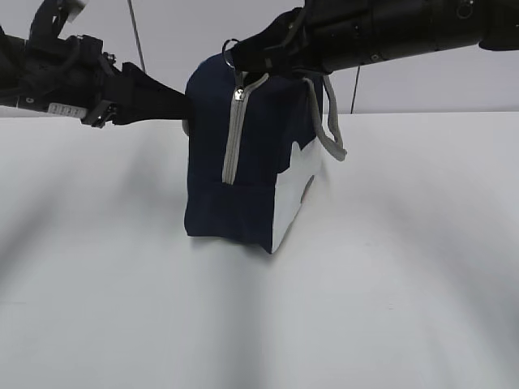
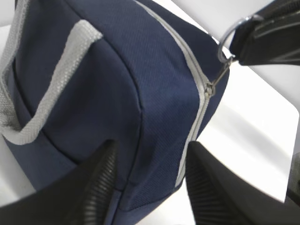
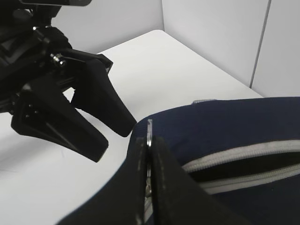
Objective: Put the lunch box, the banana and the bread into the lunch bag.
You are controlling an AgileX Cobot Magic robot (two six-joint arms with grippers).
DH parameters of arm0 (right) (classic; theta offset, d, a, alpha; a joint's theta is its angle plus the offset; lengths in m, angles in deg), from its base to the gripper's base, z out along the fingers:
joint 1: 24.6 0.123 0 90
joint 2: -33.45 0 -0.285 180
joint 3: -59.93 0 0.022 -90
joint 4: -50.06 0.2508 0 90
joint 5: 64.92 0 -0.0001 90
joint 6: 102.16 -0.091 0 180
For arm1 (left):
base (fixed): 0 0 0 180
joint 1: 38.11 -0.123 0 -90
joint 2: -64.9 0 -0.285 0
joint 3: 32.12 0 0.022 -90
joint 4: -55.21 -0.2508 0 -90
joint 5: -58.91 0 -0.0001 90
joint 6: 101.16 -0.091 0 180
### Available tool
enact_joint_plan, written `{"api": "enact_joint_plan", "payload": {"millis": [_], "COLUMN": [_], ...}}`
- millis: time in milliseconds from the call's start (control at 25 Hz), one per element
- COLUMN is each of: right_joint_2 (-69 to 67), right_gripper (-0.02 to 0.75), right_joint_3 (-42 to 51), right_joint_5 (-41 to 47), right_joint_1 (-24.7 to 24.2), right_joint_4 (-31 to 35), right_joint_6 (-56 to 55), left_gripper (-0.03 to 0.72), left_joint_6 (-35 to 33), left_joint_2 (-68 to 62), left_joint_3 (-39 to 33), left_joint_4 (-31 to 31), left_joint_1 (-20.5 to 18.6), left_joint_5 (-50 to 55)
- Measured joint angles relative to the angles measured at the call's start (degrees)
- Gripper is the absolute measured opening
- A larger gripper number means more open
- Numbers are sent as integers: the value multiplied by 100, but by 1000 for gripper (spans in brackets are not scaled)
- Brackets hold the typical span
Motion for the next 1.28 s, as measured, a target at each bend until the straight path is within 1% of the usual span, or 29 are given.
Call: {"api": "enact_joint_plan", "payload": {"millis": [200, 440, 520, 680, 880, 960, 1040, 1080, 1160, 1280], "right_joint_2": [0, 10, 10, 10, 10, 10, 10, 10, 10, 22], "right_gripper": [-16, -16, -16, -16, -16, -16, -16, -16, -16, -16], "right_joint_3": [0, 0, -2, -2, -2, -2, -2, -2, -2, -2], "right_joint_5": [-21, -105, -110, -119, -119, -119, -119, -119, -119, -123], "right_joint_1": [0, 0, 0, 0, 0, 0, 0, 0, 0, 0], "right_joint_4": [-11, -20, -20, -42, -67, -67, -67, -67, -67, -88], "right_joint_6": [0, -33, -41, -70, -124, -132, -137, -146, -146, -159], "left_gripper": [350, 350, 339, 253, 179, 129, 48, 23, 7, 5], "left_joint_6": [-188, -545, -596, -610, -615, -609, -591, -591, -586, -581], "left_joint_2": [-273, -511, -514, -519, -519, -519, -519, -519, -543, -548], "left_joint_3": [0, 0, 0, 0, 0, 0, 0, 0, 0, 0], "left_joint_4": [232, 713, 795, 833, 837, 837, 832, 818, 813, 813], "left_joint_1": [0, 0, 0, 0, 0, 0, 0, 0, 0, 0], "left_joint_5": [205, 316, 346, 353, 391, 391, 391, 391, 396, 397]}}
